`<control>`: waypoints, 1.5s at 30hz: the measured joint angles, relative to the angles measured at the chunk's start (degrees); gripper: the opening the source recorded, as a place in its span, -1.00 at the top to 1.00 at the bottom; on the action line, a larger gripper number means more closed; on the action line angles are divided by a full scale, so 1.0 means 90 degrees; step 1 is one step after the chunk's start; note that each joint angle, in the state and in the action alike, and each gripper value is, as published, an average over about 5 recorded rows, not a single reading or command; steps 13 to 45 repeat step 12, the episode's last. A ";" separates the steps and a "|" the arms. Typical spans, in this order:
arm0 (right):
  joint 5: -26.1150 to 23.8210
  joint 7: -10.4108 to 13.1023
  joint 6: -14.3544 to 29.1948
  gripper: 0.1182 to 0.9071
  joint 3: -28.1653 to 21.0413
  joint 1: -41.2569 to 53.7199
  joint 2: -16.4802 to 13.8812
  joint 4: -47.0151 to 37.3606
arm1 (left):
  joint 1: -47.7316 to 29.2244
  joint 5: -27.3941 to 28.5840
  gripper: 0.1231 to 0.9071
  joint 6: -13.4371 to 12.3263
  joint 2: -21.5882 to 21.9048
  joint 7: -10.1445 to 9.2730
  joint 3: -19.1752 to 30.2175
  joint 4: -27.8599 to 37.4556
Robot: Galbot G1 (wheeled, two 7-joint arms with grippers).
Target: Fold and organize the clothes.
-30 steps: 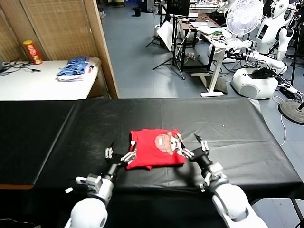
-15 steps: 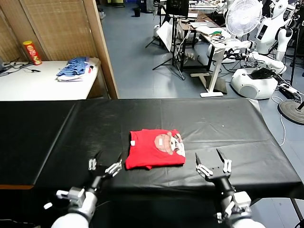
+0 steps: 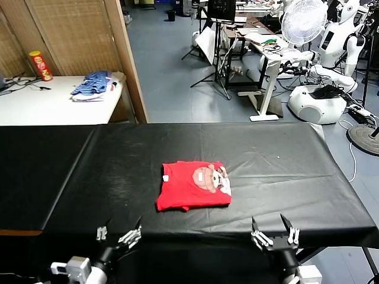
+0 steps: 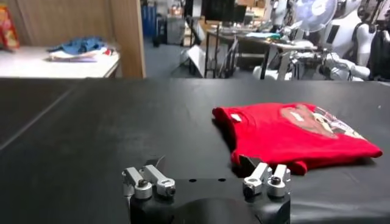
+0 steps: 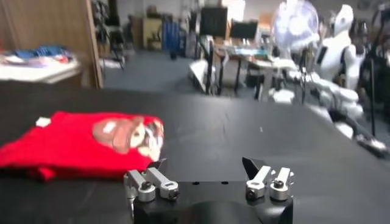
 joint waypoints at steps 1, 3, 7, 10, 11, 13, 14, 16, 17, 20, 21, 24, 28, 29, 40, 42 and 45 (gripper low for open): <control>0.0017 0.0016 -0.0026 -0.72 0.0000 -0.0044 0.0000 0.0016 | 0.0042 -0.0020 -0.72 0.0039 -0.0003 0.0012 -0.0049 -0.0051; 0.0027 0.0028 -0.0047 -0.72 -0.0001 -0.0108 0.0000 0.0037 | 0.0125 -0.0030 -0.72 0.0085 -0.0019 0.0039 -0.0142 -0.0135; 0.0027 0.0029 -0.0049 -0.72 0.0000 -0.0178 0.0000 0.0056 | 0.0238 -0.0024 -0.72 0.0135 -0.0066 0.0055 -0.0251 -0.0228; 0.0027 0.0029 -0.0049 -0.72 0.0000 -0.0204 0.0000 0.0061 | 0.0297 0.0003 -0.72 0.0150 -0.0096 0.0056 -0.0295 -0.0280; 0.0027 0.0029 -0.0049 -0.72 0.0000 -0.0208 0.0000 0.0062 | 0.0307 0.0008 -0.72 0.0151 -0.0101 0.0056 -0.0300 -0.0289; 0.0027 0.0029 -0.0049 -0.72 0.0000 -0.0211 0.0000 0.0063 | 0.0315 0.0011 -0.72 0.0151 -0.0104 0.0057 -0.0304 -0.0300; 0.0027 0.0029 -0.0049 -0.72 0.0000 -0.0211 0.0000 0.0063 | 0.0315 0.0011 -0.72 0.0151 -0.0104 0.0057 -0.0304 -0.0300; 0.0027 0.0029 -0.0049 -0.72 0.0000 -0.0211 0.0000 0.0063 | 0.0315 0.0011 -0.72 0.0151 -0.0104 0.0057 -0.0304 -0.0300; 0.0027 0.0029 -0.0049 -0.72 0.0000 -0.0211 0.0000 0.0063 | 0.0315 0.0011 -0.72 0.0151 -0.0104 0.0057 -0.0304 -0.0300; 0.0027 0.0029 -0.0049 -0.72 0.0000 -0.0211 0.0000 0.0063 | 0.0315 0.0011 -0.72 0.0151 -0.0104 0.0057 -0.0304 -0.0300; 0.0027 0.0029 -0.0049 -0.72 0.0000 -0.0211 0.0000 0.0063 | 0.0315 0.0011 -0.72 0.0151 -0.0104 0.0057 -0.0304 -0.0300; 0.0027 0.0029 -0.0049 -0.72 0.0000 -0.0211 0.0000 0.0063 | 0.0315 0.0011 -0.72 0.0151 -0.0104 0.0057 -0.0304 -0.0300; 0.0027 0.0029 -0.0049 -0.72 0.0000 -0.0211 0.0000 0.0063 | 0.0315 0.0011 -0.72 0.0151 -0.0104 0.0057 -0.0304 -0.0300; 0.0027 0.0029 -0.0049 -0.72 0.0000 -0.0211 0.0000 0.0063 | 0.0315 0.0011 -0.72 0.0151 -0.0104 0.0057 -0.0304 -0.0300; 0.0027 0.0029 -0.0049 -0.72 0.0000 -0.0211 0.0000 0.0063 | 0.0315 0.0011 -0.72 0.0151 -0.0104 0.0057 -0.0304 -0.0300; 0.0027 0.0029 -0.0049 -0.72 0.0000 -0.0211 0.0000 0.0063 | 0.0315 0.0011 -0.72 0.0151 -0.0104 0.0057 -0.0304 -0.0300; 0.0027 0.0029 -0.0049 -0.72 0.0000 -0.0211 0.0000 0.0063 | 0.0315 0.0011 -0.72 0.0151 -0.0104 0.0057 -0.0304 -0.0300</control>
